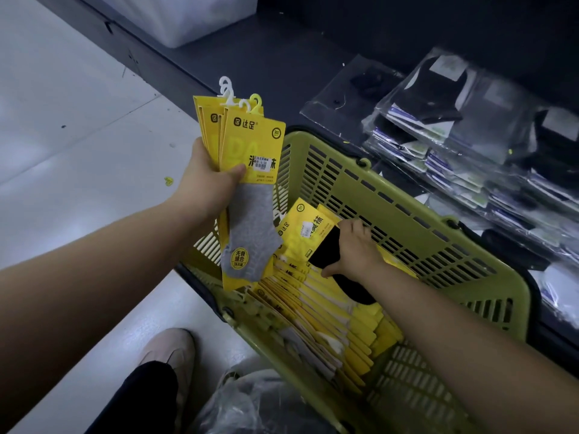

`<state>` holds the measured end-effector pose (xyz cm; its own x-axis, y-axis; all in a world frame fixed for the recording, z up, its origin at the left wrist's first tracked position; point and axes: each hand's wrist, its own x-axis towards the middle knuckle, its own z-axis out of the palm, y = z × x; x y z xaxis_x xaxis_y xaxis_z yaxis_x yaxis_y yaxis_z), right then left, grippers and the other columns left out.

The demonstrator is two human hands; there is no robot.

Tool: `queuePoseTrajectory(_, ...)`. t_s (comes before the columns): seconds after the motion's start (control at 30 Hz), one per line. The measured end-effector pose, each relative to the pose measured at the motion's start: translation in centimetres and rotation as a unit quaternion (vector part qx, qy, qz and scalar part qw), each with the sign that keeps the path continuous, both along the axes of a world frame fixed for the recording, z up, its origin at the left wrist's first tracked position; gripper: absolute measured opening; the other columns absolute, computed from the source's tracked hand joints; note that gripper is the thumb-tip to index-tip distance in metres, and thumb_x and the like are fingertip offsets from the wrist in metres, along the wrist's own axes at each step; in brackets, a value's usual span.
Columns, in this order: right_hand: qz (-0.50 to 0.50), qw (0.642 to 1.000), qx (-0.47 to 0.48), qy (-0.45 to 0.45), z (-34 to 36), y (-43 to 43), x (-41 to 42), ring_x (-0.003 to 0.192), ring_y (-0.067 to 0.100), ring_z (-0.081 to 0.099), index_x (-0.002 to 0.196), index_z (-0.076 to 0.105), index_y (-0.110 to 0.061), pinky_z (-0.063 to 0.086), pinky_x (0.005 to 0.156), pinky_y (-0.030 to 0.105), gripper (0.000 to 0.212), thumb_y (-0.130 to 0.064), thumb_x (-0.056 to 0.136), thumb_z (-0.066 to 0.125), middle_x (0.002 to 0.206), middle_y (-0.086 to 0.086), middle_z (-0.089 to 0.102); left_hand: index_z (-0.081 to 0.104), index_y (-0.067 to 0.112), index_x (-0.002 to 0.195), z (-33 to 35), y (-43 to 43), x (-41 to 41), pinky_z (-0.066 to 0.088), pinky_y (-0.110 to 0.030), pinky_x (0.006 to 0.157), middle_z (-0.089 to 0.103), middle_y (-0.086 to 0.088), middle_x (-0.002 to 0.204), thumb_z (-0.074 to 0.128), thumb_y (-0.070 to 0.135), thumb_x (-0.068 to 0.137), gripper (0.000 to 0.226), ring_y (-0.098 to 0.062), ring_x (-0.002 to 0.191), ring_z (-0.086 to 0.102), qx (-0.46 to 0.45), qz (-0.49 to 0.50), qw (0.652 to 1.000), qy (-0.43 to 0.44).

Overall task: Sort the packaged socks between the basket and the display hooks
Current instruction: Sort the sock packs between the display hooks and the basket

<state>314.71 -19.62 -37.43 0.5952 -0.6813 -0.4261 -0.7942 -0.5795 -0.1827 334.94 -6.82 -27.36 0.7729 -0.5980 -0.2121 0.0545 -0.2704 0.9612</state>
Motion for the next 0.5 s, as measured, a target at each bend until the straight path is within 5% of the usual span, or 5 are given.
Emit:
queuePoseTrajectory(0.1, -0.078, 0.990, 0.094, -0.073, 0.6, -0.5, -0.9, 0.125, 0.027, 0.043, 0.138, 0.027, -0.010, 0.040, 0.095, 0.036, 0.101, -0.038, 0.062, 0.086, 0.138, 0.010, 0.041, 0.039, 0.030, 0.118, -0.3, 0.1, -0.3, 0.046, -0.039, 0.096, 0.055, 0.006, 0.118, 0.060, 0.013, 0.093, 0.037, -0.019, 0.112, 0.055, 0.003, -0.005, 1.000, -0.005)
queuePoseTrajectory(0.17, -0.111, 0.981, 0.127, -0.094, 1.0, -0.7, -1.3, 0.118, 0.027, 0.051, 0.133, 0.039, -0.010, 0.043, 0.089, 0.032, 0.076, -0.041, 0.075, 0.076, 0.131, 0.011, 0.051, 0.040, 0.030, 0.120, -0.5, 0.1, -0.4, 0.047, -0.039, 0.095, 0.056, 0.005, 0.119, 0.060, 0.013, 0.093, 0.038, -0.020, 0.112, 0.056, 0.005, -0.008, 1.000, 0.008)
queuePoseTrajectory(0.23, -0.092, 0.984, 0.122, -0.092, 1.8, -0.8, -1.6, 0.110, 0.027, 0.057, 0.122, 0.053, -0.010, 0.045, 0.084, 0.030, 0.049, -0.038, 0.085, 0.066, 0.120, 0.010, 0.060, 0.039, 0.031, 0.117, -0.8, 0.1, -0.6, 0.047, -0.040, 0.095, 0.057, 0.004, 0.120, 0.060, 0.013, 0.093, 0.037, -0.021, 0.114, 0.056, 0.011, -0.007, 1.000, 0.019)
queuePoseTrajectory(0.33, -0.127, 0.964, 0.099, -0.212, 4.3, -1.8, -1.7, 0.095, 0.021, 0.059, 0.111, 0.058, -0.011, 0.046, 0.077, 0.031, 0.033, -0.036, 0.090, 0.060, 0.107, 0.005, 0.064, 0.040, 0.031, 0.117, -1.0, 0.2, -0.8, 0.046, -0.044, 0.100, 0.057, 0.003, 0.123, 0.060, 0.014, 0.093, 0.036, -0.023, 0.117, 0.055, 0.012, 0.002, 0.999, 0.038)
queuePoseTrajectory(0.5, -0.219, 0.780, 0.366, -0.459, 9.0, -1.2, -0.4, 0.091, 0.007, 0.069, 0.096, 0.067, -0.025, 0.053, 0.080, 0.022, 0.012, -0.019, 0.092, 0.056, 0.093, -0.012, 0.073, 0.040, 0.015, 0.136, -0.6, -0.1, -1.7, 0.045, -0.047, 0.102, 0.057, -0.004, 0.133, 0.052, 0.015, 0.097, 0.041, -0.025, 0.119, 0.057, -0.034, -0.007, 0.990, 0.139)
